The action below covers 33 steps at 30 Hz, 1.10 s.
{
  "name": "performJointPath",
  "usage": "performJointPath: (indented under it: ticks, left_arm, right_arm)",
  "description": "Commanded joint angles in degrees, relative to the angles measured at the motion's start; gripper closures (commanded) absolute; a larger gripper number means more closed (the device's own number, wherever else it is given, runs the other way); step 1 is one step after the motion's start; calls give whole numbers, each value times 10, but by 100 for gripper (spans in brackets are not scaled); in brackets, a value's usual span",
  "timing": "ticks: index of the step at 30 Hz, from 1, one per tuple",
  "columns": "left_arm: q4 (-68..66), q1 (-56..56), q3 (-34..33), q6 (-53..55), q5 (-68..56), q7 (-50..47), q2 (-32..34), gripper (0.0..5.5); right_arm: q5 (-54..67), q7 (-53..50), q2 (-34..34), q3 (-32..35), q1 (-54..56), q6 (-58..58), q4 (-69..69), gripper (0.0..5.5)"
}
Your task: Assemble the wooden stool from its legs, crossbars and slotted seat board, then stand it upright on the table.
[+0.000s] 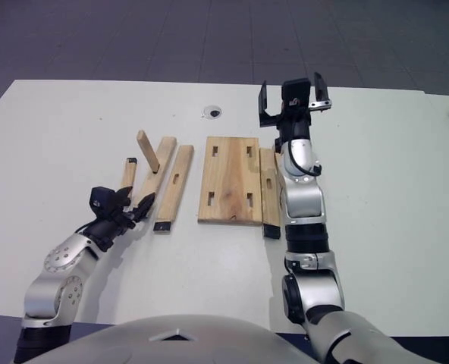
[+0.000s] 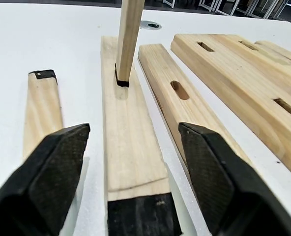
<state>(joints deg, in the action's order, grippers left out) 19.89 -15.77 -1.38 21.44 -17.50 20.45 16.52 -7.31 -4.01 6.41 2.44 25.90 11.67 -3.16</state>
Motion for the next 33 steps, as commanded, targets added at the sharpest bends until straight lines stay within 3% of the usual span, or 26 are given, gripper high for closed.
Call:
performJointPath:
  ticks: [1, 10, 14, 22, 33]
  left_arm:
    - [-13, -1, 10, -2, 16, -3, 0, 287]
    - [-58, 20, 22, 24, 58, -27, 8, 435]
    - [-53, 23, 26, 35, 55, -22, 9, 455]
    - [-30, 29, -14, 34, -1, -9, -5, 322]
    - [-37, 21, 32, 38, 33, 12, 17, 136]
  right_arm:
    - [2, 2, -1, -1, -7, 9, 12, 10]
    - [3, -3, -3, 0, -3, 7, 12, 10]
    - [2, -3, -3, -1, -2, 6, 10, 10]
    - [-1, -4, 0, -1, -5, 6, 11, 10]
    - [-2, -9, -3, -2, -4, 2, 7, 10]
